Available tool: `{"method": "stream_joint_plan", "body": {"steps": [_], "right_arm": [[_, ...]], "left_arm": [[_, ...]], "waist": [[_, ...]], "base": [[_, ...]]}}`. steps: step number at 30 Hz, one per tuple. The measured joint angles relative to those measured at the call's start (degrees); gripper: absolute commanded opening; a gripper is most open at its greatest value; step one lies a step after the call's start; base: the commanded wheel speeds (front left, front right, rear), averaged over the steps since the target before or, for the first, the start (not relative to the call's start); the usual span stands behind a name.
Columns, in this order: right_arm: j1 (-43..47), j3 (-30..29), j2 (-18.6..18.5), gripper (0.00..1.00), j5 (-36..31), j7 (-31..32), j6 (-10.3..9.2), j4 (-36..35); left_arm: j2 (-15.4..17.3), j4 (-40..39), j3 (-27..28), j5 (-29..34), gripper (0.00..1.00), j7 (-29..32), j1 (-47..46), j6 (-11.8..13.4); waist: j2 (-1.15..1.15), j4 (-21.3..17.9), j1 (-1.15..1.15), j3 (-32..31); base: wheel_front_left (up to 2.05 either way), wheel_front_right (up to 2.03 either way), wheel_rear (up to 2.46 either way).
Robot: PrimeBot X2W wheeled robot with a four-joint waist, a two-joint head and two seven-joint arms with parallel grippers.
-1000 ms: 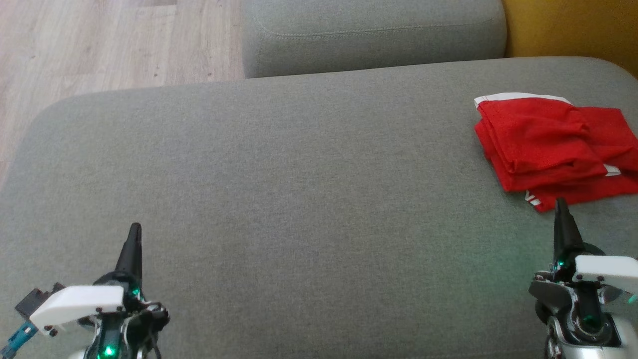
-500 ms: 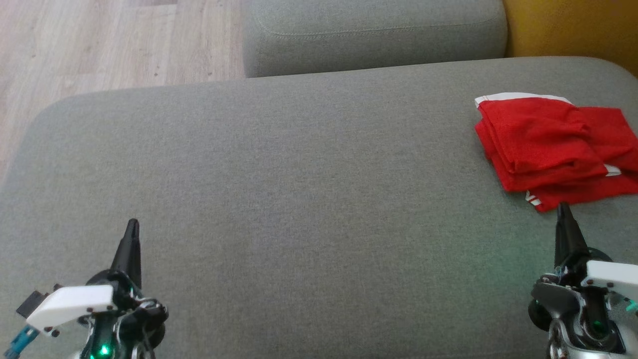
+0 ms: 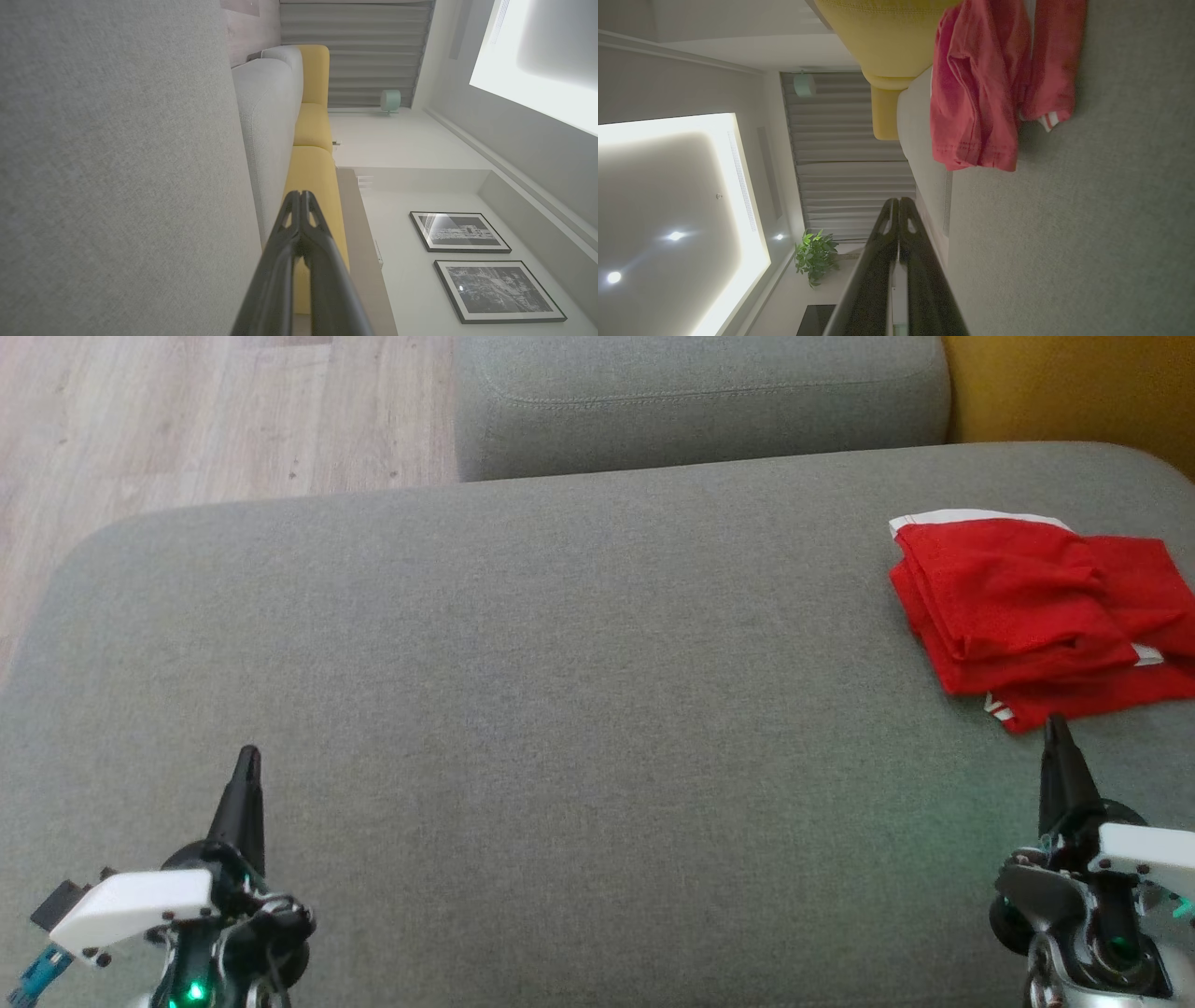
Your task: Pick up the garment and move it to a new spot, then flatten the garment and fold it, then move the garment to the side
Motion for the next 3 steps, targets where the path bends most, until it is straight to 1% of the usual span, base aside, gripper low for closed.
{"method": "stream_joint_plan", "body": {"steps": [3], "right_arm": [[0.00,0.00,0.00,0.00,-0.01,0.00,0.00,0.00]], "left_arm": [[0.00,0.00,0.00,0.00,0.00,0.00,0.00,0.00]], "waist": [[0.00,0.00,0.00,0.00]], "base": [[0.00,0.00,0.00]]}}
